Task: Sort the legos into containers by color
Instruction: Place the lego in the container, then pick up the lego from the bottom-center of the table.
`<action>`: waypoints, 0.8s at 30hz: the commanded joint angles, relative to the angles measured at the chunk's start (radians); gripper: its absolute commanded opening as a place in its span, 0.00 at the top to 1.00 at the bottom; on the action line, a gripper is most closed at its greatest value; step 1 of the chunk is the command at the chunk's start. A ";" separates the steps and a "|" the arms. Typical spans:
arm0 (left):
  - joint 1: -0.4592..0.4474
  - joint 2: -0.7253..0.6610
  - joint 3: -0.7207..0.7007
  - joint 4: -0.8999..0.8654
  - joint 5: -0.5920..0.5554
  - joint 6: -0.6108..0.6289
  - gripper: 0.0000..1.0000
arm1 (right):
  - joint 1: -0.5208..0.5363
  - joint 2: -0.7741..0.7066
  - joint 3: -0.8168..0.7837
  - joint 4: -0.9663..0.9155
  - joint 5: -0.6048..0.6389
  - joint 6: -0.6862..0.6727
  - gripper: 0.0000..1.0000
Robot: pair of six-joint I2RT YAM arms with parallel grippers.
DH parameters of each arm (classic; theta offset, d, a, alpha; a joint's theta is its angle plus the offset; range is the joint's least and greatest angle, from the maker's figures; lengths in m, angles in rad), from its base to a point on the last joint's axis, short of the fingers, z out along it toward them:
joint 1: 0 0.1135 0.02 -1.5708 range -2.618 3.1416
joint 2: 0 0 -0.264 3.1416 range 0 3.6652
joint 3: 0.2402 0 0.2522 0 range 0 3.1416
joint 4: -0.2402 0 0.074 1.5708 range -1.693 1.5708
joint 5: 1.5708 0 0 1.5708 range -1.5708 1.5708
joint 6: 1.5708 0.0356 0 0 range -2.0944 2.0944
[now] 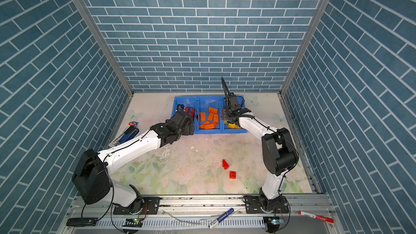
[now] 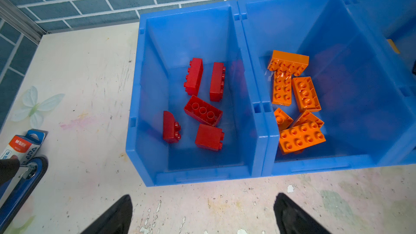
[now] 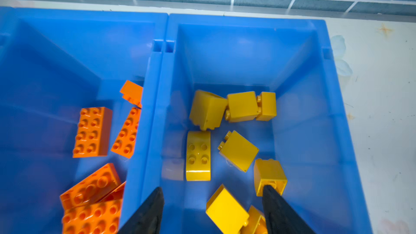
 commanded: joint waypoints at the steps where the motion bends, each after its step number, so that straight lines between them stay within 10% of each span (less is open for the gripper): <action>1: -0.004 -0.006 0.016 -0.012 -0.034 0.014 0.01 | 0.000 -0.115 -0.056 -0.015 -0.065 0.053 0.25; 2: -0.004 -0.007 0.018 -0.014 -0.033 0.014 0.01 | -0.001 -0.137 -0.082 -0.018 -0.083 0.052 0.02; 3: -0.004 -0.004 0.020 -0.016 -0.033 0.014 0.01 | -0.001 -0.155 -0.104 -0.020 -0.099 0.052 0.01; 24: -0.004 0.014 0.024 0.003 -0.008 0.009 0.01 | 0.249 -0.394 -0.505 -0.272 -0.301 0.106 0.02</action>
